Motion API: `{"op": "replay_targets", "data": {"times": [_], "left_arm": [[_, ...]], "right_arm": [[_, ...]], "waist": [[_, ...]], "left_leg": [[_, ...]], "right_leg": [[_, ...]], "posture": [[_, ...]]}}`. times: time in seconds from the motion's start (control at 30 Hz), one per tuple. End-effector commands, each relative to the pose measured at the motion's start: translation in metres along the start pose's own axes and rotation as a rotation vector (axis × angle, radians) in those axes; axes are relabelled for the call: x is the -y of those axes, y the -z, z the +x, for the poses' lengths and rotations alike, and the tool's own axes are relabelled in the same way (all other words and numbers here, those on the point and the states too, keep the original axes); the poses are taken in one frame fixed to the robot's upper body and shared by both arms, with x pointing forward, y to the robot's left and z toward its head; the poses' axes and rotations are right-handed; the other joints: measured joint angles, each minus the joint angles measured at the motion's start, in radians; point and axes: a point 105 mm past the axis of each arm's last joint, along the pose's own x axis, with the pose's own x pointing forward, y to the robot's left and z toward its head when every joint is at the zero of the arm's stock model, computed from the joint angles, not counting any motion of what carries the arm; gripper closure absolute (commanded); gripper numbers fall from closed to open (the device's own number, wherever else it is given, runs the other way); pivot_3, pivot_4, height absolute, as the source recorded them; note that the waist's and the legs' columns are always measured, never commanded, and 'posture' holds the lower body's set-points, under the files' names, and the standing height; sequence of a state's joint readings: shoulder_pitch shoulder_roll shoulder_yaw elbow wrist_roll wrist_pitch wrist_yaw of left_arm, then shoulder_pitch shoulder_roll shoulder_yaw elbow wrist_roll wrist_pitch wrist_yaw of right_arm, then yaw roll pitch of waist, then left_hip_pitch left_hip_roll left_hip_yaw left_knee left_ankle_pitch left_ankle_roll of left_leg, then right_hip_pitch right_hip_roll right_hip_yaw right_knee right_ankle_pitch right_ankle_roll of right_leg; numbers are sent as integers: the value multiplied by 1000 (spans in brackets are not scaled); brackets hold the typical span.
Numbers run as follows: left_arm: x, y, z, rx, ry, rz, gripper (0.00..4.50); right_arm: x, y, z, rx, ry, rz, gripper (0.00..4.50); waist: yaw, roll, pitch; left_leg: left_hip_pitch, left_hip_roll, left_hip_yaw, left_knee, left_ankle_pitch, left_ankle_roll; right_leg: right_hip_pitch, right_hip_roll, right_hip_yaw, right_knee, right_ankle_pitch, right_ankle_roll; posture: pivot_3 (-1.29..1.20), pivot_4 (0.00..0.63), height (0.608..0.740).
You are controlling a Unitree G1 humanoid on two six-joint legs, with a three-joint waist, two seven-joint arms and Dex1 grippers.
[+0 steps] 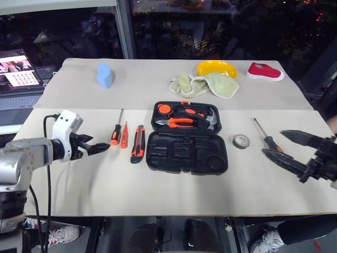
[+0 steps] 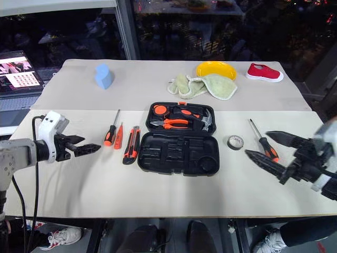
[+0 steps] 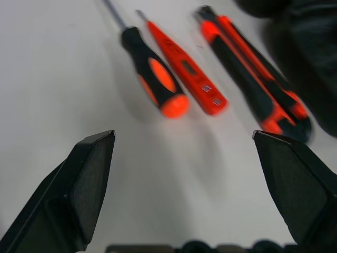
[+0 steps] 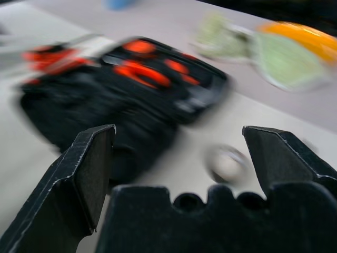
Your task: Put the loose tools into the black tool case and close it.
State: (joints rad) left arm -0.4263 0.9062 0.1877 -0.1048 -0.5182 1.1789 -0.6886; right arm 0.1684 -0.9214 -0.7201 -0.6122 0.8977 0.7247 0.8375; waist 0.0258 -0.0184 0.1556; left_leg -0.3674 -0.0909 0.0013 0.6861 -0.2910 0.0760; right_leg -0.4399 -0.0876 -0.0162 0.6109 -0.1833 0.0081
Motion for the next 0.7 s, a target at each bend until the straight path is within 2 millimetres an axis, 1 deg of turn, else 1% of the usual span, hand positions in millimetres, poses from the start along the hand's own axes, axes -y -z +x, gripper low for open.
{"op": "replay_targets", "data": {"times": [0.03,0.13,0.23,0.33,0.43,0.6,0.63,0.7], "left_arm": [[-3,-18,10,-14,-87,-36,0],[-3,-29,28,-33,-145,-28,0],[-3,-34,38,-46,-153,-48,0],[-7,-30,48,-88,-178,-31,0],[-13,-30,54,-95,-207,-35,0],[-10,-25,65,-114,-185,-25,0],[-10,-23,67,-121,-187,-16,257],[-14,-17,70,-140,-199,-10,579]], "right_arm": [[-30,-25,16,53,-155,-72,9],[-45,-44,28,121,-221,-111,9],[-50,-51,35,151,-241,-109,9],[-54,-50,40,164,-260,-97,9],[-53,-45,41,159,-251,-87,9],[-53,-41,42,169,-237,-66,9],[-53,-41,42,170,-237,-65,1],[-54,-39,43,170,-239,-63,0]], "waist": [[2,-2,1],[8,-6,3],[11,-9,5],[10,-9,5],[11,-9,5],[14,-9,5],[15,-9,5],[14,-9,5]], "left_leg": [[0,0,0,0,0,0],[-1,-1,-1,2,0,0],[-2,-1,-1,2,0,0],[-3,-2,-1,2,-1,1],[-3,-2,-1,2,-1,2],[-4,-2,-1,4,-1,2],[-4,-2,-1,6,-1,2],[-3,-2,-1,7,-1,2]], "right_leg": [[0,0,0,0,0,0],[0,0,-1,0,0,0],[-1,-1,-1,0,1,1],[-3,-1,0,0,1,1],[-4,0,-1,0,1,0],[-3,-1,-1,0,1,0],[-2,-1,-1,0,1,0],[-1,-1,-1,1,1,1]], "posture": [[0,150,740],[0,150,740],[0,150,740],[0,150,740],[0,150,740],[0,150,740],[0,150,740],[0,150,740]]}}
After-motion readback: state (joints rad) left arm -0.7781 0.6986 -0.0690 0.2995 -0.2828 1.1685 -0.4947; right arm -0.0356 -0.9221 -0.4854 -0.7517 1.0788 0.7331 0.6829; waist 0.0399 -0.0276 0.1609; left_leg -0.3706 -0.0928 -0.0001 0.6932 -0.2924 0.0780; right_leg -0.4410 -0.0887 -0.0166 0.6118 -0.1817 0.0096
